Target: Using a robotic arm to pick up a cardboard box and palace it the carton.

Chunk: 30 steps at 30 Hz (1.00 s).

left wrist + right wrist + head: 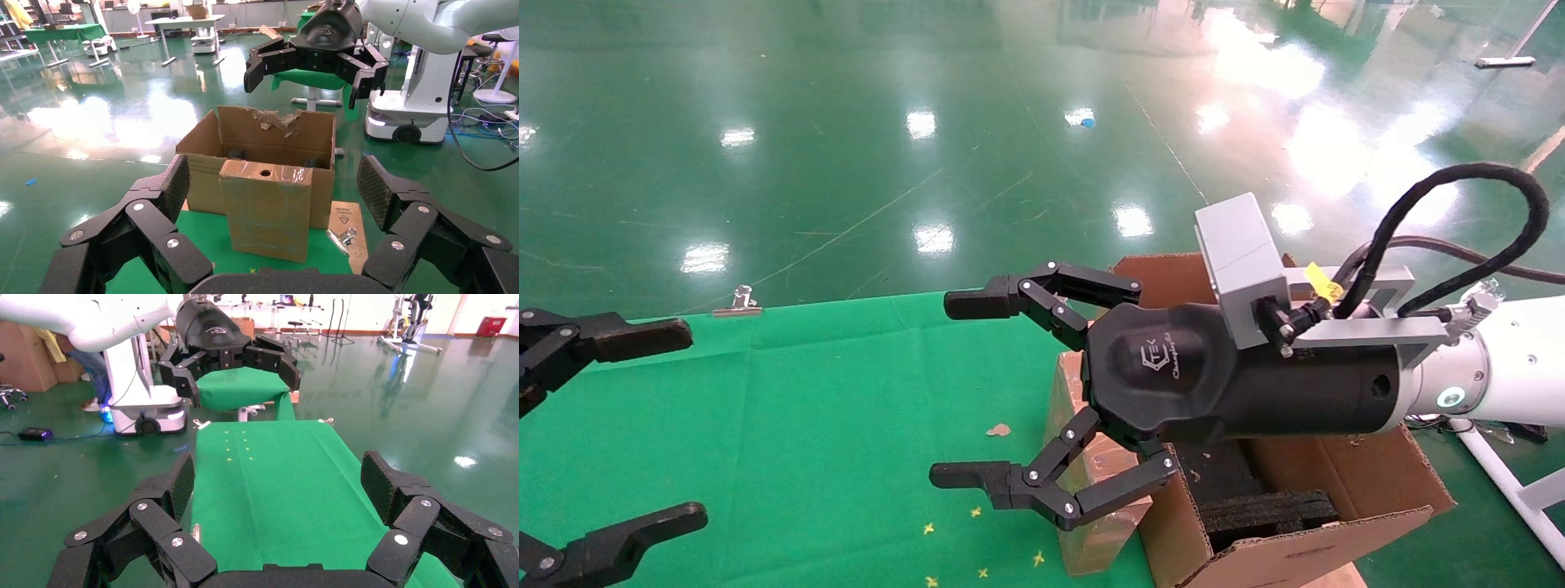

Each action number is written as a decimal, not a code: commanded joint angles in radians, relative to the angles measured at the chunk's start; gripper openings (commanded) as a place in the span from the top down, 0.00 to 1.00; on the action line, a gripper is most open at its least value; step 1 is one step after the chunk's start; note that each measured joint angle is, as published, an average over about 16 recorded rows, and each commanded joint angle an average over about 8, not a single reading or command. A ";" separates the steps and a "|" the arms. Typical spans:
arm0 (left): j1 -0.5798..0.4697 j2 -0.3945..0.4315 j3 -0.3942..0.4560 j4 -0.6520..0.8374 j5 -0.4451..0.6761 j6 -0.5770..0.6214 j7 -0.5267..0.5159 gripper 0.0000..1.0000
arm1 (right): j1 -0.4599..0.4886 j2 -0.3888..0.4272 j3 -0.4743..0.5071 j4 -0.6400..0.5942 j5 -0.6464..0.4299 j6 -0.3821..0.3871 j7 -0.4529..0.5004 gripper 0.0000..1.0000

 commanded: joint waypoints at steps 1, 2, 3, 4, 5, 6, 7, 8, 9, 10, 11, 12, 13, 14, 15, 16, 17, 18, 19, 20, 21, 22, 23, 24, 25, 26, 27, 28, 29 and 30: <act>0.000 0.000 0.000 0.000 0.000 0.000 0.000 0.00 | 0.000 0.000 0.000 0.000 0.000 0.000 0.000 0.00; 0.000 0.000 0.000 0.000 0.000 0.000 0.000 0.00 | 0.000 0.000 0.000 0.000 0.000 0.000 0.000 0.00; 0.000 0.000 0.000 0.000 0.000 0.000 0.000 0.00 | 0.000 0.000 0.000 0.000 0.000 0.000 0.000 0.00; 0.000 0.000 0.000 0.000 0.000 0.000 0.000 0.00 | 0.000 0.000 0.000 0.000 0.000 0.000 0.000 0.00; 0.000 0.000 0.000 0.000 0.000 0.000 0.000 0.00 | 0.000 0.000 0.000 0.000 0.000 0.000 0.000 0.00; 0.000 0.000 0.000 0.000 0.000 0.000 0.000 0.00 | 0.000 0.000 0.000 0.000 0.000 0.000 0.000 0.00; 0.000 0.000 0.000 0.000 0.000 0.000 0.000 0.00 | 0.000 0.000 0.000 0.000 0.000 0.000 0.000 0.00; 0.000 0.000 0.000 0.000 0.000 0.000 0.000 0.00 | 0.000 0.000 0.000 0.000 0.000 0.000 0.000 0.00; 0.000 0.000 0.000 0.000 0.000 0.000 0.000 0.00 | 0.000 0.000 0.000 0.000 0.000 0.000 0.000 0.00; 0.000 0.000 0.000 0.000 0.000 0.000 0.000 0.00 | 0.000 0.000 0.000 0.000 0.000 0.000 0.000 0.00; 0.000 0.000 0.000 0.000 0.000 0.000 0.000 0.00 | 0.000 0.000 0.000 0.000 0.000 0.000 0.000 0.00; 0.000 0.000 0.000 0.000 0.000 0.000 0.000 0.00 | 0.000 0.000 0.000 0.000 -0.001 0.000 0.000 0.00; 0.000 0.000 0.000 0.000 0.000 0.000 0.000 0.00 | 0.000 0.000 -0.002 0.001 -0.003 0.000 0.001 0.00; 0.000 0.000 0.000 0.000 0.000 0.000 0.000 0.00 | 0.002 0.000 -0.004 0.003 -0.008 0.002 0.003 0.00; 0.000 0.000 0.000 0.000 0.000 0.000 0.000 0.00 | 0.004 -0.001 -0.008 0.006 -0.015 0.004 0.006 0.00; 0.000 0.000 0.000 0.000 0.000 0.000 0.000 0.00 | 0.007 -0.002 -0.013 0.009 -0.025 0.006 0.011 0.00; 0.000 0.000 0.000 0.000 0.000 0.000 0.000 0.00 | 0.012 -0.004 -0.021 0.014 -0.038 0.008 0.018 0.00; 0.000 0.000 0.000 0.001 0.000 0.000 0.000 0.00 | 0.020 -0.006 -0.030 0.019 -0.054 0.010 0.027 0.00; 0.000 0.000 0.000 0.001 0.000 0.000 0.000 0.00 | 0.030 -0.009 -0.041 0.026 -0.075 0.012 0.037 0.00; 0.000 0.000 0.001 0.001 0.000 0.000 0.000 0.00 | 0.045 -0.014 -0.055 0.034 -0.101 0.013 0.049 0.00; 0.000 0.000 0.001 0.001 0.000 0.000 0.000 0.00 | 0.063 -0.021 -0.071 0.041 -0.131 0.012 0.062 0.00; 0.000 0.000 0.001 0.001 0.000 0.000 0.001 0.00 | 0.084 -0.030 -0.089 0.047 -0.163 0.009 0.076 0.00; -0.001 0.000 0.001 0.001 0.000 0.000 0.001 0.00 | 0.108 -0.040 -0.109 0.052 -0.198 0.003 0.091 0.00; -0.001 0.000 0.001 0.001 0.000 0.000 0.001 0.00 | 0.135 -0.052 -0.131 0.056 -0.235 -0.003 0.106 0.00; -0.001 0.000 0.001 0.001 0.000 0.000 0.001 0.00 | 0.163 -0.065 -0.154 0.060 -0.275 -0.011 0.122 0.00; -0.001 0.000 0.001 0.001 0.000 0.000 0.001 0.00 | 0.193 -0.080 -0.178 0.062 -0.315 -0.019 0.138 0.00; -0.001 0.000 0.001 0.001 -0.001 0.000 0.001 0.00 | 0.224 -0.097 -0.204 0.064 -0.358 -0.029 0.156 0.00; -0.001 0.000 0.001 0.001 -0.001 0.000 0.001 0.00 | 0.255 -0.114 -0.230 0.064 -0.398 -0.037 0.174 0.00; -0.001 0.000 0.001 0.001 -0.001 0.000 0.001 0.00 | 0.285 -0.131 -0.258 0.063 -0.439 -0.045 0.194 0.00; -0.001 0.000 0.001 0.001 -0.001 0.000 0.001 0.00 | 0.315 -0.146 -0.284 0.063 -0.479 -0.051 0.213 0.00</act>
